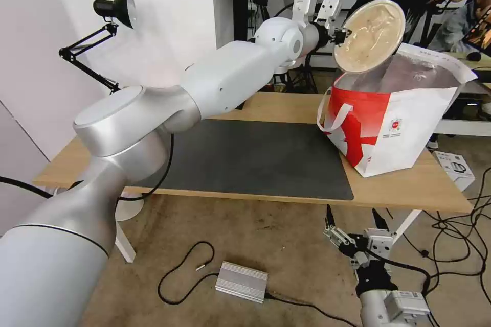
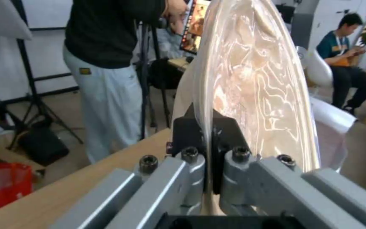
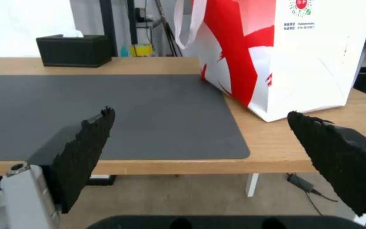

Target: Pick up the trash from the table and place it into the takeout bag.

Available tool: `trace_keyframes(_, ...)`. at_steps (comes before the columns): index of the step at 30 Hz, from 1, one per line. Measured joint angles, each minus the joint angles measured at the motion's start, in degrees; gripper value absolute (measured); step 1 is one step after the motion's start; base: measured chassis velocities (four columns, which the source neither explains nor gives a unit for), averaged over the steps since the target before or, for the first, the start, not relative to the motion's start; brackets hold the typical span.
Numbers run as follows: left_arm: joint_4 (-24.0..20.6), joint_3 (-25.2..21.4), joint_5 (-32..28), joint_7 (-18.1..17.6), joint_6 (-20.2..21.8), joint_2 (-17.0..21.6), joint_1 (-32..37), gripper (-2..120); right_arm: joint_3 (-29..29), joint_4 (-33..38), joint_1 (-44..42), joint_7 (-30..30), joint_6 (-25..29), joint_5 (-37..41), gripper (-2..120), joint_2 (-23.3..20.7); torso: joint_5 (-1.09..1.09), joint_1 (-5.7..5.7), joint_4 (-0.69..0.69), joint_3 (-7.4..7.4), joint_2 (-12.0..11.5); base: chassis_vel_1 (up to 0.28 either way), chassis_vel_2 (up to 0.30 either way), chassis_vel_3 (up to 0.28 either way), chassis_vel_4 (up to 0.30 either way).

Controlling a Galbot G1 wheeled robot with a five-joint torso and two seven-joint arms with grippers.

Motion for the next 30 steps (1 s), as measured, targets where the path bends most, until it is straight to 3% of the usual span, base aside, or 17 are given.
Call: trace_keyframes(30,-1.3,3.6,0.2,2.2,-0.6,0.0,2.9,0,0.0,0.0,0.0,0.0,0.0,0.0,100,0.0,0.0,0.0,0.0,0.0,0.0,0.0,0.0,0.0,0.0)
